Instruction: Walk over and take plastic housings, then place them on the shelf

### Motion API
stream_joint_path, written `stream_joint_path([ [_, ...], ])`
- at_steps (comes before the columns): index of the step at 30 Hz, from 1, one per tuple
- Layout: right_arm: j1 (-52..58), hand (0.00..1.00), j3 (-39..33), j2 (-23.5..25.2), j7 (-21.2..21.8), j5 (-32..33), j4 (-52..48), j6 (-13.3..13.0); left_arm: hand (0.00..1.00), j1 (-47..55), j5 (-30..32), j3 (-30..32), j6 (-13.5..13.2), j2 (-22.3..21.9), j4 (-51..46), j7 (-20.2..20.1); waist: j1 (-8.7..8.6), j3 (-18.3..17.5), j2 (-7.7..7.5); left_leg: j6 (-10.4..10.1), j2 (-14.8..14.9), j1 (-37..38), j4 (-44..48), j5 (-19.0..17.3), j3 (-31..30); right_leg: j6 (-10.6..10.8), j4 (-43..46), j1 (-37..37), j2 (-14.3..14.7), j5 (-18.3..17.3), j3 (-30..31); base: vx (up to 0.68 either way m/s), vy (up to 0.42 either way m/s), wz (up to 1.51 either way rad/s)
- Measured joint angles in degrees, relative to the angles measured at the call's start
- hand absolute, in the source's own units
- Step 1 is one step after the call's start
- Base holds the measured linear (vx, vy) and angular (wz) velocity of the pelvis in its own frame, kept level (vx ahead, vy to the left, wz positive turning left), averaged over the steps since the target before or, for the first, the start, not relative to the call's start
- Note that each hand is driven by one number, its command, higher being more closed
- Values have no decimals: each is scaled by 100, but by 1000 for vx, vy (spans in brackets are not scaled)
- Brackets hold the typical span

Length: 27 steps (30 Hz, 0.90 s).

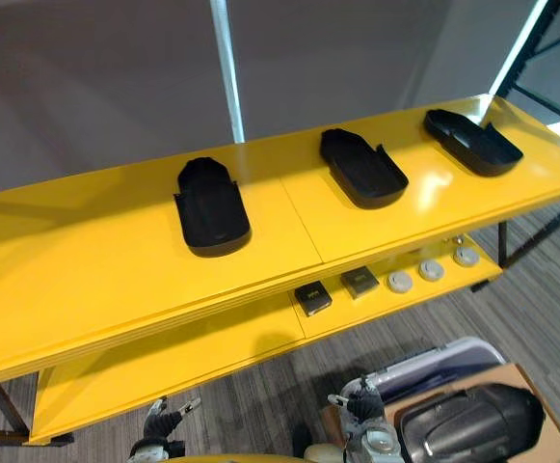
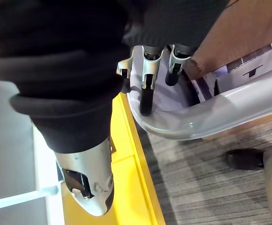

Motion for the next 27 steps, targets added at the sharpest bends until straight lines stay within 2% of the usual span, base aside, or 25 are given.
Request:
stream_joint_path([
  [3,-223,0,34,4,-14,-17,17,71,0,-141,4,-2,-4,160,-3,5,-7,229,-169,98,-84,-204,132,-20,613,156,-138,-312,-9,362,485,-154,82,-119],
  [4,-264,0,37,5,-27,-18,-13,41,0,-168,12,-27,-1,196,-19,5,-42,259,-207,259,-59,-401,247,-27,945,189,-342,-435,-75,545,378,-178,58,-110],
  [5,-327,0,37,-16,-30,-18,-101,2,0,-174,20,-38,5,192,-39,6,-56,307,-168,298,-25,-452,267,-36,1215,-4,202,-724,-179,225,-427,-160,62,-125],
  [6,-361,0,37,-55,-28,-18,-85,4,0,-206,20,-37,14,185,-41,5,-62,370,-73,298,66,-357,272,-36,1443,-150,1004,-806,-296,-306,-1255,-86,45,-102],
  [7,-367,0,37,-61,-28,-18,-82,5,0,-199,20,-37,13,180,-45,6,-39,397,-29,298,120,-281,271,-36,1551,-137,1337,-761,-343,-534,-1539,-30,40,-83],
  [8,-345,0,47,-38,-25,-18,-69,2,0,-126,19,-38,12,175,-63,5,-17,412,-2,298,179,-145,278,-37,1733,-163,1842,-596,-493,-916,-1980,-8,8,-57],
  [9,-332,0,53,-17,-21,-18,-53,-3,0,-91,18,-36,13,180,-77,4,-7,410,-13,292,189,-77,280,-40,1824,-162,2014,-485,-592,-1092,-2169,4,-42,-66],
  [10,-326,0,91,7,-12,-18,-18,-27,0,-28,18,-24,12,195,-131,5,5,388,-82,264,187,14,310,-58,2038,-163,2248,-317,-848,-1374,-2539,6,-80,-68],
  [11,-349,0,180,4,-4,-21,-5,-48,0,20,18,-15,12,196,-160,4,26,391,-147,201,180,60,381,-98,2191,-98,2229,-263,-971,-1490,-2710,-18,-134,-102],
  [12,-416,0,256,4,3,-72,22,-51,0,52,18,24,51,188,-140,2,36,399,-206,140,126,72,462,-139,2276,-164,1986,-219,-883,-1522,-2706,-36,-162,-115],
  [13,-448,0,272,2,4,-93,29,-56,0,57,17,20,59,128,-107,-1,37,392,-163,133,185,80,443,-136,2275,-270,1593,-67,-694,-1431,-2502,-32,-174,-120],
  [14,-453,0,271,16,5,-99,56,-60,0,58,19,3,62,65,-100,-4,32,381,-103,103,312,89,460,-116,2294,-291,1260,56,-496,-1206,-2372,-9,-167,-104],
  [16,-420,0,264,64,3,-98,160,-50,0,65,20,-43,61,-10,-93,-11,28,364,-131,44,558,120,781,-146,2381,-381,705,321,-207,-899,-2048,-1,-149,-100],
  [17,-346,0,245,41,1,-104,234,-7,0,47,21,-41,60,-46,-92,-14,47,355,-153,-61,770,114,1191,-223,2498,-449,568,425,-66,-816,-1795,8,-143,-122],
  [19,-147,0,172,10,-2,-108,282,28,0,57,72,-36,60,-54,-82,-16,58,365,-136,-77,1143,75,1990,-291,2616,-485,511,572,103,-786,-1407,27,-101,-119],
  [20,-23,0,151,-50,1,-107,329,-12,0,96,119,-30,60,-73,-66,-16,64,381,-87,-51,1319,-87,2601,-289,2470,-512,533,636,210,-798,-1105,54,-19,-133],
  [21,-12,0,149,-99,6,-106,263,-91,0,134,118,-32,59,-137,5,-16,81,412,8,57,1287,-242,2940,-428,1850,-513,619,668,272,-846,-798,48,16,-140],
  [22,-22,0,143,-135,6,-105,261,-91,0,157,117,-35,64,-178,25,-17,59,427,0,25,1190,-320,2999,-475,1482,-512,666,668,282,-867,-634,52,86,-132],
  [23,-36,0,121,-178,1,-104,253,-89,0,177,115,-55,66,-255,24,-16,44,424,34,-124,959,-490,2961,-573,856,-507,714,695,282,-881,-381,55,130,-117],
  [24,-36,0,40,-171,-3,-103,247,-95,0,178,110,-88,61,-291,21,-14,64,401,73,-168,743,-612,2700,-603,300,-472,752,716,252,-903,-147,65,149,-108],
  [26,-26,0,-24,-149,-24,-101,240,-109,0,176,106,-182,48,-268,19,-9,60,401,80,-213,504,-693,2098,-575,-303,-360,849,687,174,-981,85,50,183,-83],
  [27,5,0,-31,-123,-68,-101,237,-112,0,182,104,-229,44,-266,22,-9,56,381,129,-299,502,-670,1582,-470,-481,-280,939,691,189,-1081,174,37,210,-59],
])
